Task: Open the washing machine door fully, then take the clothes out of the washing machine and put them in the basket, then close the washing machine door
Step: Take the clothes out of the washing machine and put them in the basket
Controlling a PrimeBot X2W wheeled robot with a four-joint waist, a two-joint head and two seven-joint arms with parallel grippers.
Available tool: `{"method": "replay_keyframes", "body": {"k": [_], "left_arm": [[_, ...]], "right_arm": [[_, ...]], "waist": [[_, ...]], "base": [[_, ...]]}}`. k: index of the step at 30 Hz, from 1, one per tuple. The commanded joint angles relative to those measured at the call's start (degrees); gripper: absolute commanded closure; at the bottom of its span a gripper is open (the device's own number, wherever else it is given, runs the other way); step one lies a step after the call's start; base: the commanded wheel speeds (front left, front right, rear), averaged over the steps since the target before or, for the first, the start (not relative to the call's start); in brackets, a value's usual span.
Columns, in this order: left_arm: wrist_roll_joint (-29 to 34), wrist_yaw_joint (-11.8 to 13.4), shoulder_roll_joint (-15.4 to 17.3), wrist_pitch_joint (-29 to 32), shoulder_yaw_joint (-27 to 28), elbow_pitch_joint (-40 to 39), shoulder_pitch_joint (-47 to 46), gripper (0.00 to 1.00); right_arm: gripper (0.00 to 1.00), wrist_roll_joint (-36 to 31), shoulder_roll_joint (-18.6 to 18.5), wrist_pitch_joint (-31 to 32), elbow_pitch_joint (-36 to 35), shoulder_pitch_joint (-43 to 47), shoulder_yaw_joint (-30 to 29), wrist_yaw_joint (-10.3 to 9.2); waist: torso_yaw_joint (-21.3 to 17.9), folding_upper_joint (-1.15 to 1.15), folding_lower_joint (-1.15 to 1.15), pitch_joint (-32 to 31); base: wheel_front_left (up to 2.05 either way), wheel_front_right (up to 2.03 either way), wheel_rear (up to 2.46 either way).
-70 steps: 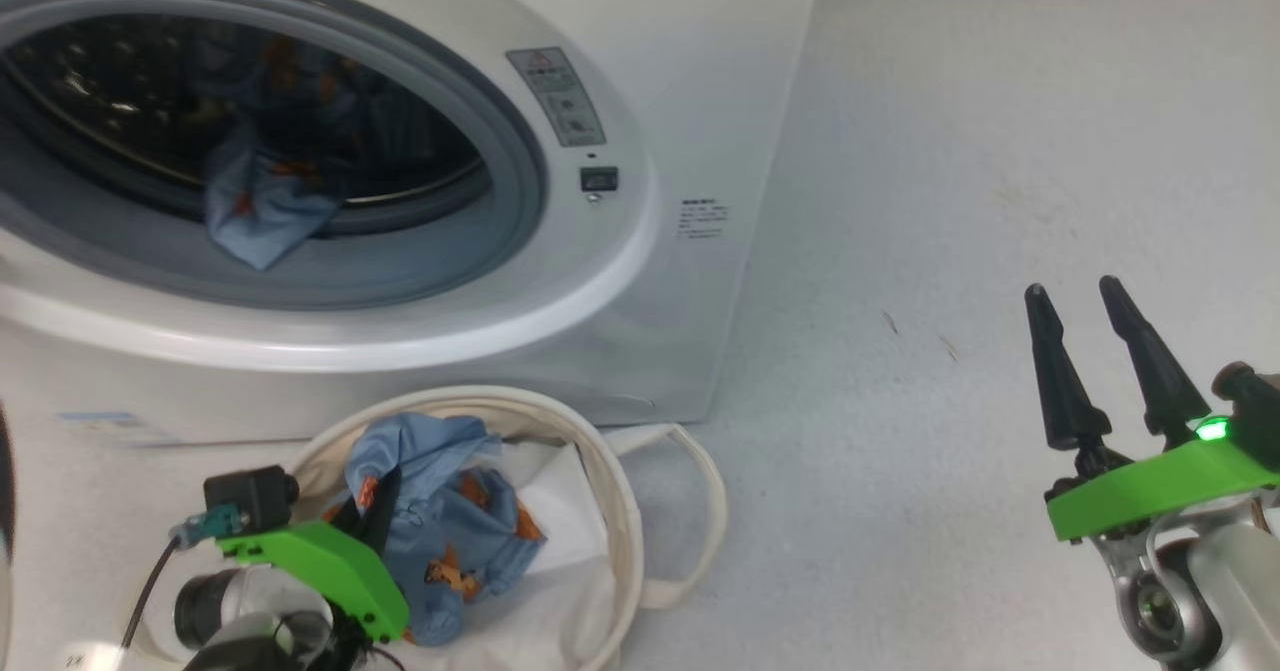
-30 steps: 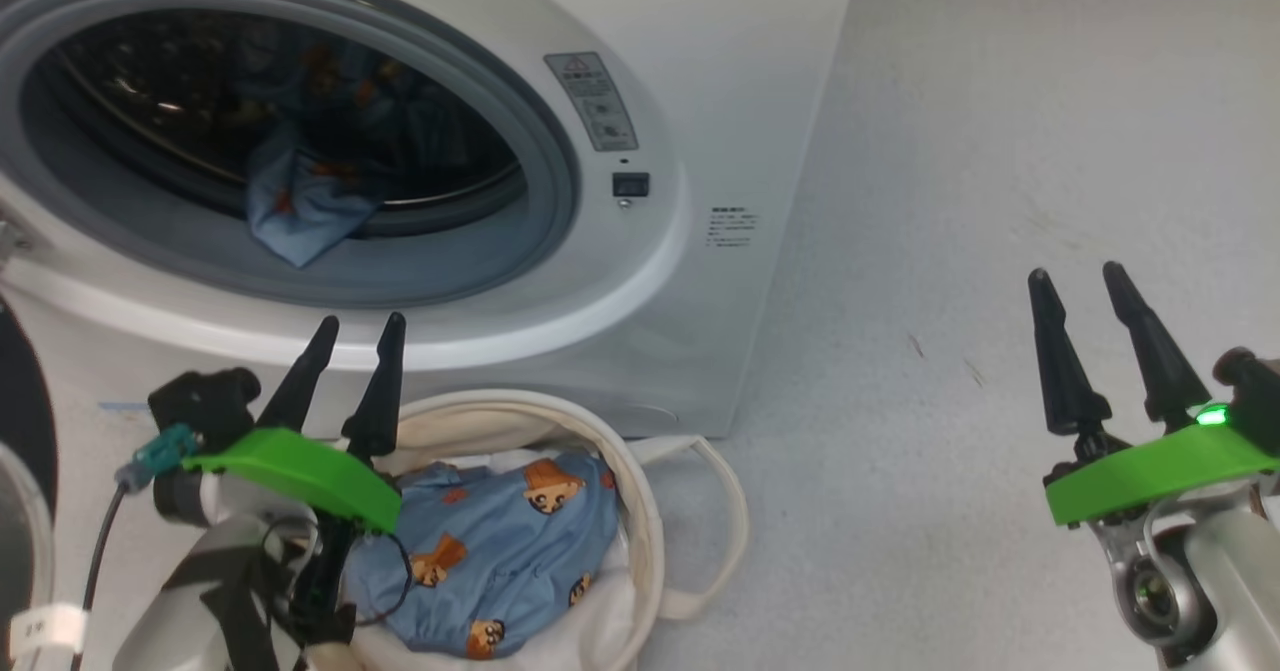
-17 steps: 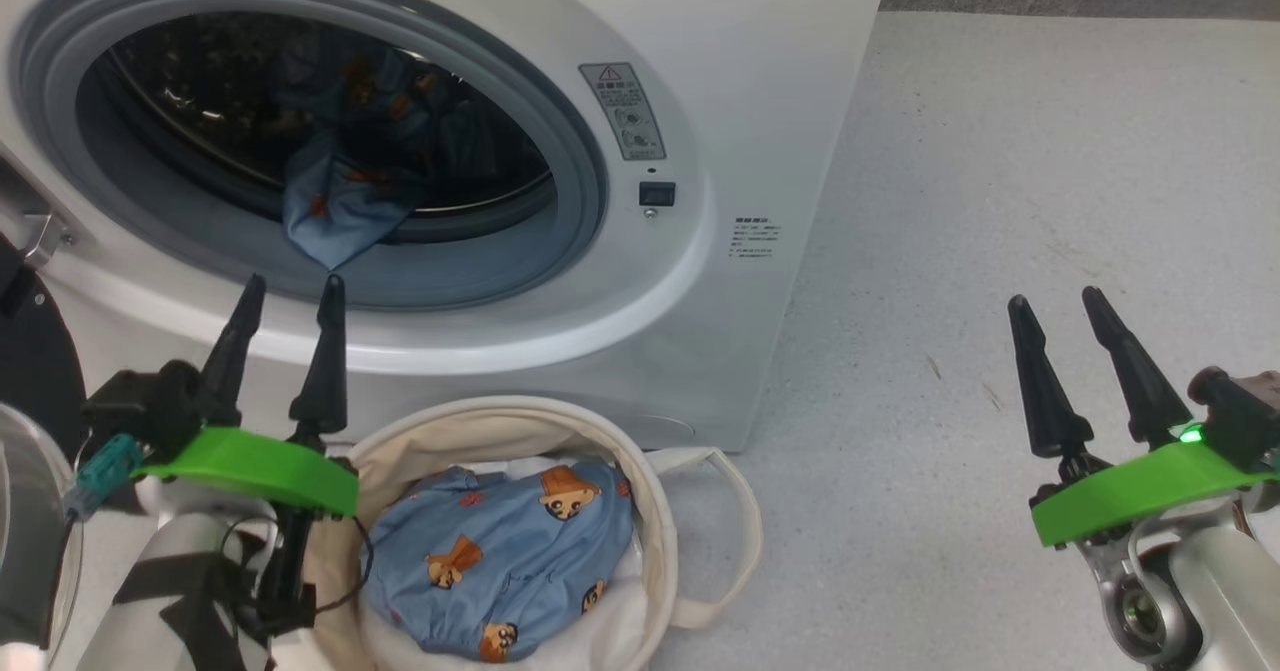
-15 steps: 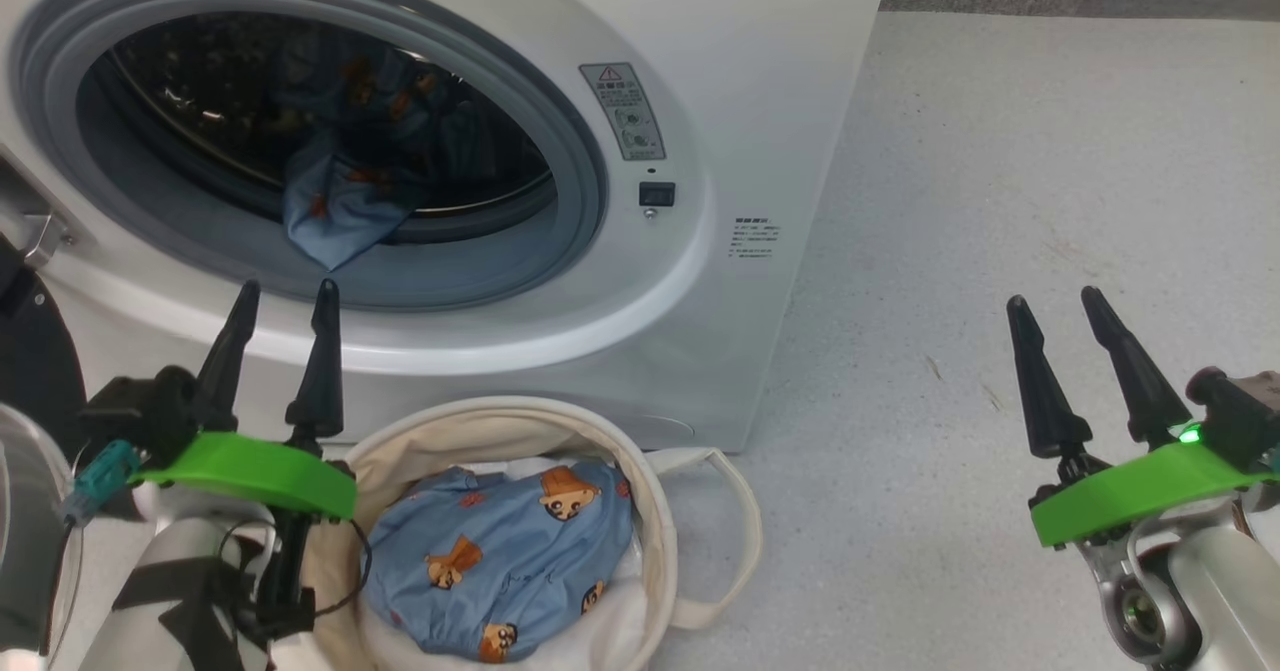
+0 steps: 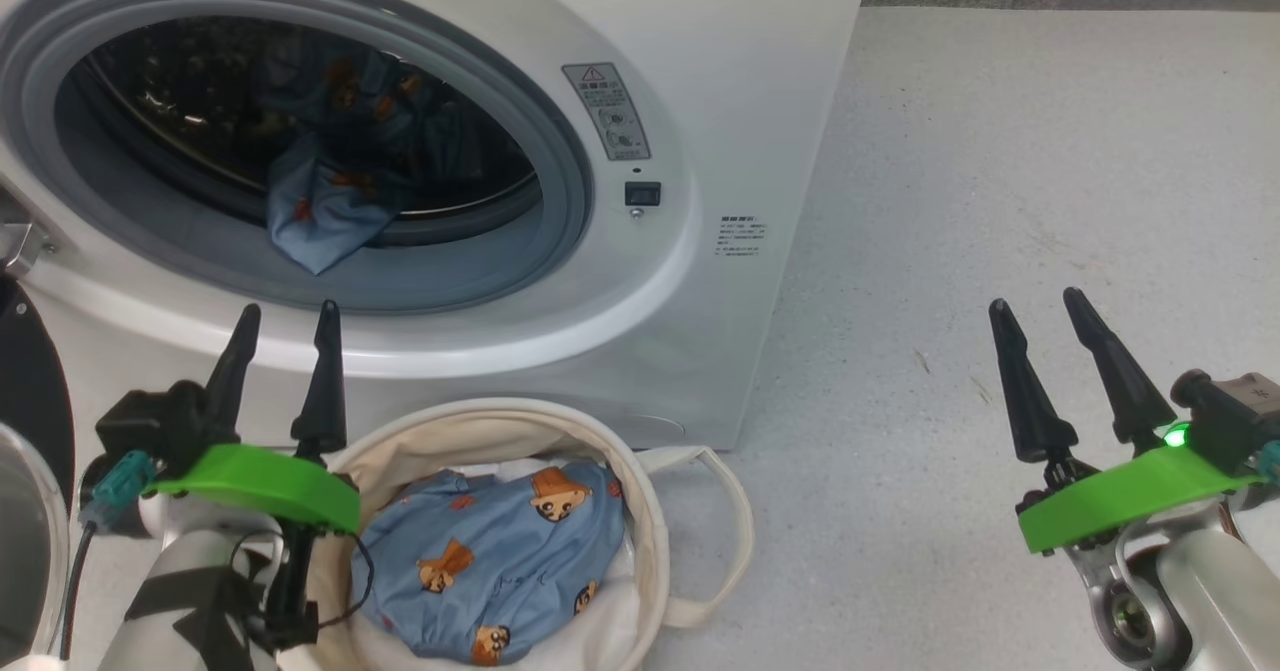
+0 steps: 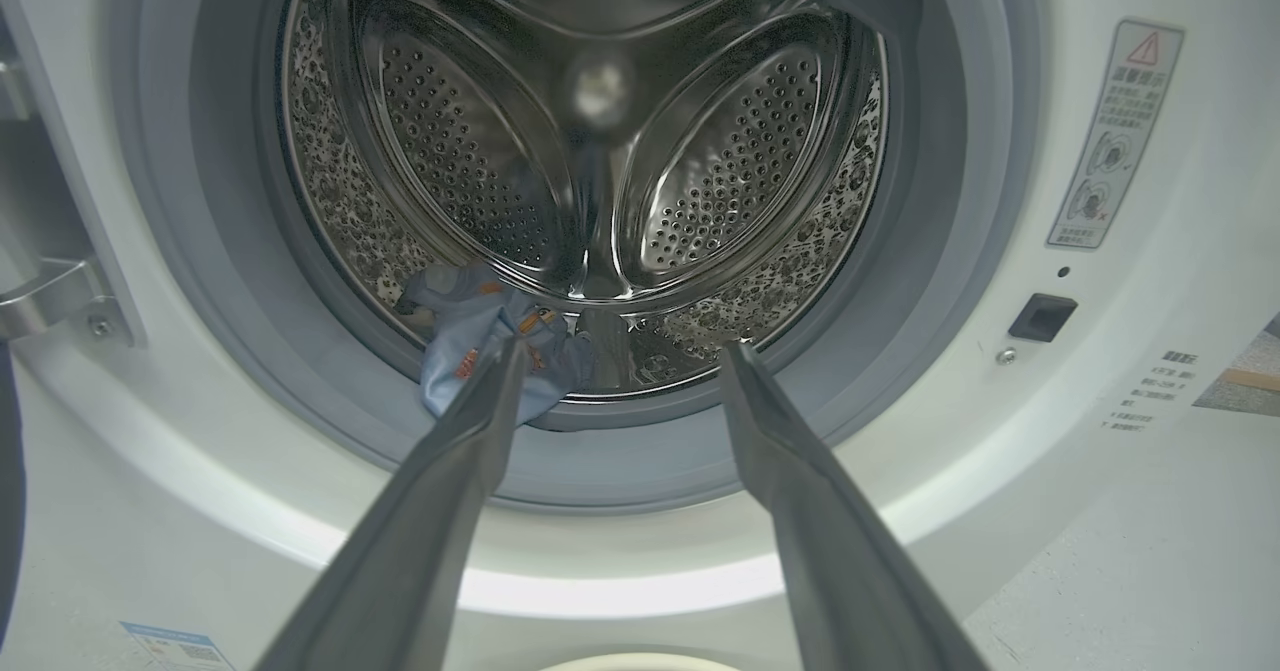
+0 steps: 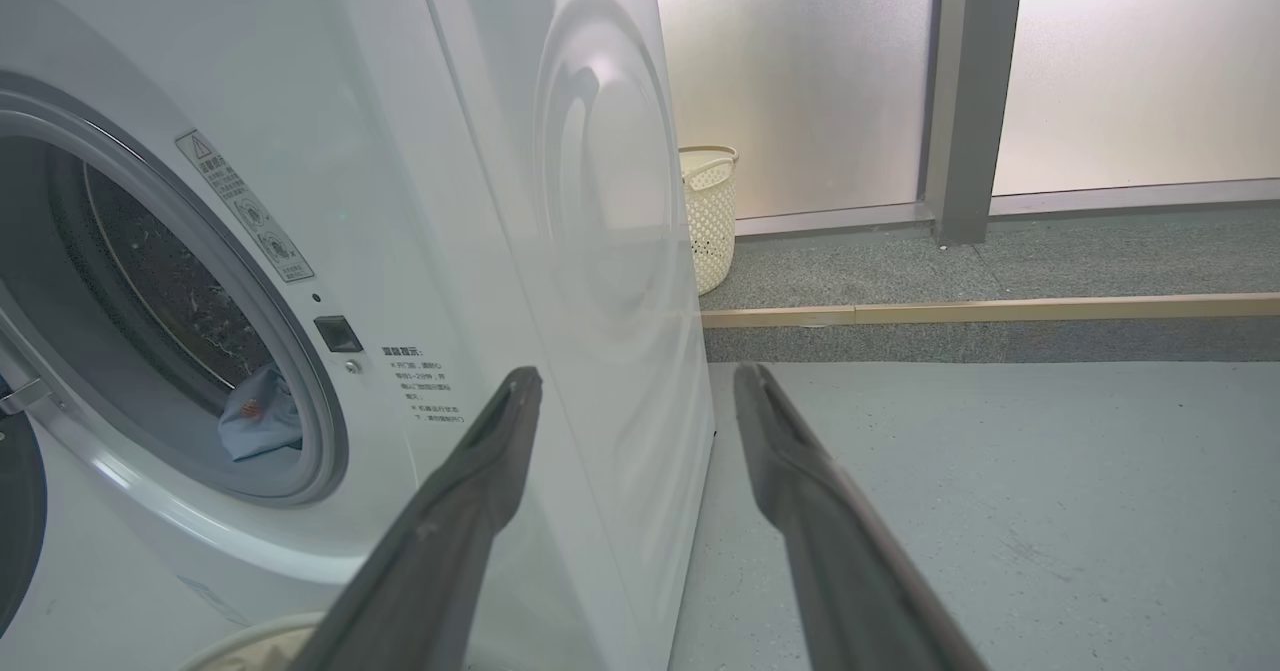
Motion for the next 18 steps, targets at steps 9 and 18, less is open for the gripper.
{"method": "replay_keyframes", "body": {"k": [9,18], "left_arm": [[1.7,0.0,0.9,-0.7,3.5,2.4,-3.5,0.0],[3.8,0.6,-0.1,-0.7,3.6,9.6,-7.9,0.0]], "right_arm": [[0.0,0.8,-1.4,-0.7,-2.1,-0.2,0.5,0.43],[0.0,1.3,-1.5,-0.7,-2.5,0.2,0.4,0.43]], "waist": [[-0.5,0.0,0.0,-0.1],[-1.9,0.0,0.0,0.6]], "base": [[0.0,0.0,0.0],[0.0,0.0,0.0]]}}
